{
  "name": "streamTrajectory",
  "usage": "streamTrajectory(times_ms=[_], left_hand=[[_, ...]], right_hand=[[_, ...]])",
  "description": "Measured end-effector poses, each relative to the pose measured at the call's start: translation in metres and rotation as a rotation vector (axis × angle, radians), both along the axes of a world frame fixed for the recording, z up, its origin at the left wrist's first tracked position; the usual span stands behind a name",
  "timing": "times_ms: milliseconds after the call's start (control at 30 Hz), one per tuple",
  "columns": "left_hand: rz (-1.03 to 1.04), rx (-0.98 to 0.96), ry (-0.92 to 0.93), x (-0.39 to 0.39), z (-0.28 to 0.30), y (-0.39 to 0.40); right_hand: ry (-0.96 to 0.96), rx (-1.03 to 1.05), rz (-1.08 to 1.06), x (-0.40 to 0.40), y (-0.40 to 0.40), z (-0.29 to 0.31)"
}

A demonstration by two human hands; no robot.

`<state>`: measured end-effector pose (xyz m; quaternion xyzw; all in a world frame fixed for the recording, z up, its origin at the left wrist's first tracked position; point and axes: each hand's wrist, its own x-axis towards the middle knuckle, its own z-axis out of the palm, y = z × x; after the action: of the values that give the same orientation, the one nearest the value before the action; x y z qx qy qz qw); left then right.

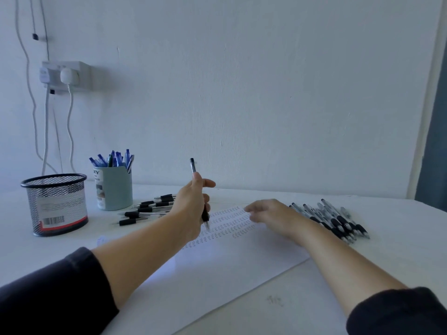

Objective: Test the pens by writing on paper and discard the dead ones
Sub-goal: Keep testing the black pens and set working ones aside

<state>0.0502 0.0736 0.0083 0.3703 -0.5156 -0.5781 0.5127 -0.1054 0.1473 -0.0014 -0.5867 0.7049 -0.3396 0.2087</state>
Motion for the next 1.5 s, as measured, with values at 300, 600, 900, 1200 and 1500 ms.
streamTrajectory(times_ms=[300, 600, 900, 1200, 1500], left_hand=[[-0.258, -0.091, 0.038, -0.004, -0.005, 0.010], [-0.215, -0.238, -0.341, -0.005, -0.013, 0.007], [-0.196, -0.232, -0.405, -0.004, -0.012, 0.006], [-0.204, -0.298, -0.462, 0.005, 0.003, -0.002], [-0.040, -0.580, -1.384, 0.071, 0.027, -0.058]], right_hand=[[0.036, -0.254, 0.058, 0.027, 0.000, 0.010], [0.520, -0.137, -0.743, -0.021, 0.015, 0.017], [0.449, 0.097, -0.978, -0.042, 0.028, 0.008], [0.588, 0.046, -0.654, -0.031, 0.018, 0.009], [0.552, 0.222, -0.002, 0.023, 0.000, -0.001]])
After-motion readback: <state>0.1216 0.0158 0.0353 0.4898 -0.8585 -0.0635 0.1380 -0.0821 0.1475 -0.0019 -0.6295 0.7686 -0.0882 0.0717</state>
